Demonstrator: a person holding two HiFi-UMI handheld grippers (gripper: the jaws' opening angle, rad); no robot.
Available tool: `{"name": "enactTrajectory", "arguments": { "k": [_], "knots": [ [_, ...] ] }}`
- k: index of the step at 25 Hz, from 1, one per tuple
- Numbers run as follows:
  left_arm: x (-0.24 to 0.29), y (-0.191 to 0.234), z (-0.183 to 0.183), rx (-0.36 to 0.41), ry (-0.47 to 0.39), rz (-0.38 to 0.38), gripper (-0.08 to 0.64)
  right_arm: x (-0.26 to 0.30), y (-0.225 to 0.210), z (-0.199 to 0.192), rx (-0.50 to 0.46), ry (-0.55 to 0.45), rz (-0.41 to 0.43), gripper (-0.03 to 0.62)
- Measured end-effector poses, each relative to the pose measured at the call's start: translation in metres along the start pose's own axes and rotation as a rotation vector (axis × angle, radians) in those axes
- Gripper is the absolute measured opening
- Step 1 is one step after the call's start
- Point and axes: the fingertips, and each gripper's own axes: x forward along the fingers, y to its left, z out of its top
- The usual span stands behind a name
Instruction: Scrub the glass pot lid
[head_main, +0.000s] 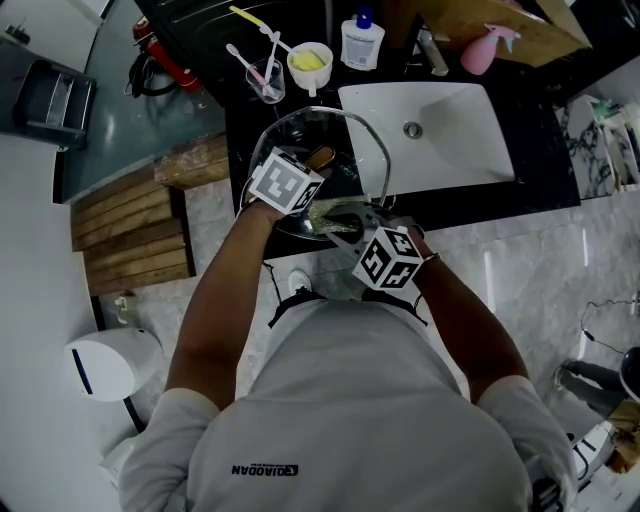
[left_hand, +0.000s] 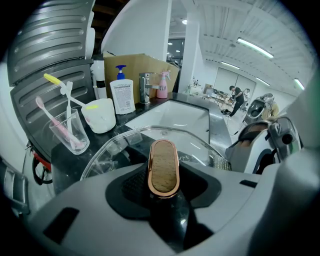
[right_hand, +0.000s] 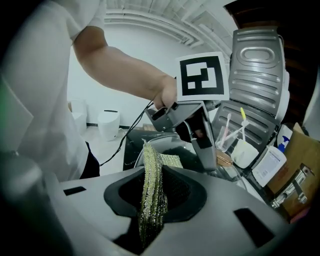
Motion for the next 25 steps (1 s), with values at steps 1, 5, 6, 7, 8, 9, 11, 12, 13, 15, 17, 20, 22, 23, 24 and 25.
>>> {"name": "enactTrajectory", "arguments": {
  "k": [1,5,6,7,8,9,11,12,13,15,17,20,22,23,24,25],
  "knots": [
    [0.0,0.0,0.0,0.0,-0.001,0.0,0.178,0.0,0.004,0.0,-0.007,-0.003,0.014,0.092],
    [0.0,0.0,0.0,0.0,-0.001,0.0,0.178,-0.004,0.02,-0.004,-0.037,-0.004,0.082,0.092],
    [0.001,0.0,0.0,-0.001,-0.001,0.0,0.178,-0.005,0.025,-0.005,-0.042,-0.002,0.101,0.092],
    [0.001,0.0,0.0,-0.001,-0.001,0.0,0.178,-0.006,0.028,-0.006,-0.047,-0.001,0.12,0.092],
    [0.001,0.0,0.0,-0.001,-0.001,0.0,0.178,-0.007,0.032,-0.007,-0.052,0.002,0.138,0.092],
    [0.001,0.0,0.0,0.0,-0.001,0.0,0.178,-0.008,0.036,-0.008,-0.057,0.004,0.155,0.092],
    [0.0,0.0,0.0,0.0,-0.003,0.001,0.178,-0.01,0.041,-0.009,-0.065,0.009,0.183,0.092],
    [0.0,0.0,0.0,0.0,-0.005,0.001,0.178,-0.011,0.043,-0.01,-0.066,0.012,0.193,0.092],
    [0.0,0.0,0.0,0.0,-0.008,0.002,0.178,-0.012,0.044,-0.01,-0.067,0.013,0.2,0.092],
    [0.0,0.001,0.0,-0.001,-0.012,0.005,0.178,-0.014,0.047,-0.01,-0.067,0.017,0.212,0.092],
    [0.0,0.001,0.0,0.001,-0.011,0.007,0.178,-0.015,0.052,-0.011,-0.069,0.021,0.227,0.092],
    [0.0,0.0,-0.001,0.006,-0.009,0.006,0.178,-0.02,0.06,-0.01,-0.071,0.023,0.251,0.092],
    [-0.001,-0.001,0.0,0.011,-0.007,0.002,0.178,-0.027,0.061,-0.006,-0.058,0.019,0.272,0.092],
    [-0.001,-0.001,0.0,0.014,-0.005,0.0,0.178,-0.031,0.061,-0.003,-0.041,0.014,0.286,0.092],
    [-0.001,-0.001,0.0,0.018,-0.004,-0.001,0.178,-0.035,0.06,0.0,-0.019,0.004,0.298,0.091],
    [-0.001,0.0,-0.001,0.021,-0.004,0.0,0.178,-0.04,0.058,0.005,0.005,-0.012,0.301,0.087]
  ]
}}
